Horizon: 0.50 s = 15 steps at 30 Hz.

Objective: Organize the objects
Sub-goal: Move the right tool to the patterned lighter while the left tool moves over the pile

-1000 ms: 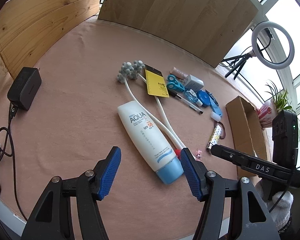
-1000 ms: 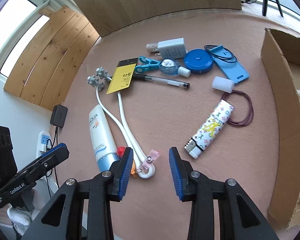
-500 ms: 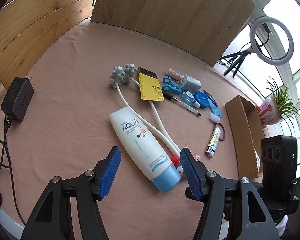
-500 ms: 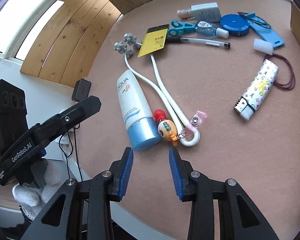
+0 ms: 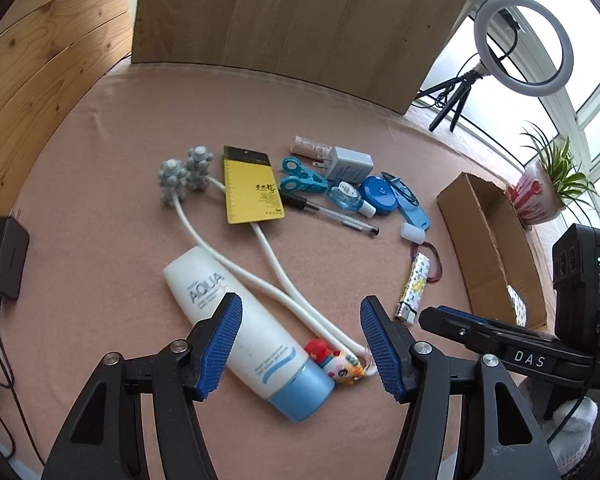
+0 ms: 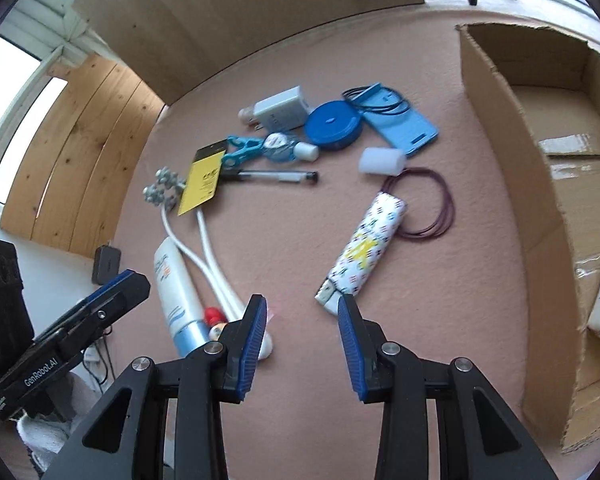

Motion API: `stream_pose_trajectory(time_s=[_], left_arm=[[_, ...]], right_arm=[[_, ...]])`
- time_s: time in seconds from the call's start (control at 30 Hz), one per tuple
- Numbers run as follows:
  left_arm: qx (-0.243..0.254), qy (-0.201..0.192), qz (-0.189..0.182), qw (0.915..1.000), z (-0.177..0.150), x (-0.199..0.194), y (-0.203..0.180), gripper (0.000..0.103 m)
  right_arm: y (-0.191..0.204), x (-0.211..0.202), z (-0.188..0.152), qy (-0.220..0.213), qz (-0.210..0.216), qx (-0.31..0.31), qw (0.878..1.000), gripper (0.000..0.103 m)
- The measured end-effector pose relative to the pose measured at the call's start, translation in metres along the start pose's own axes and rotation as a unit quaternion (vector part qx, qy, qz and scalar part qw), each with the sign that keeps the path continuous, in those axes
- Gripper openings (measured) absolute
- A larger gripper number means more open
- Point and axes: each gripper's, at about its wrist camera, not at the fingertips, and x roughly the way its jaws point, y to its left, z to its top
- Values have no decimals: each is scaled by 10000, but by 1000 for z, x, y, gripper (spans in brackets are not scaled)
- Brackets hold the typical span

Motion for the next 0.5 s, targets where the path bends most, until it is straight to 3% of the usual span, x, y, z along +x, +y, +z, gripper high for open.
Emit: stream_pose_trajectory(time_s=[0.17,0.33,0.5], left_arm=[[456,149,169,9987,41,33,-23,65],[519,390,94,9978,82,73,-41,65],[724,614,427,9946,111,114,-53,65]], right_arm=[[-16,3,5,-60,-214,219,9995,34],[-20,2,4,-104,-358,203,9991,34],[-23,-1,6,-174,-412,235,9987,34]])
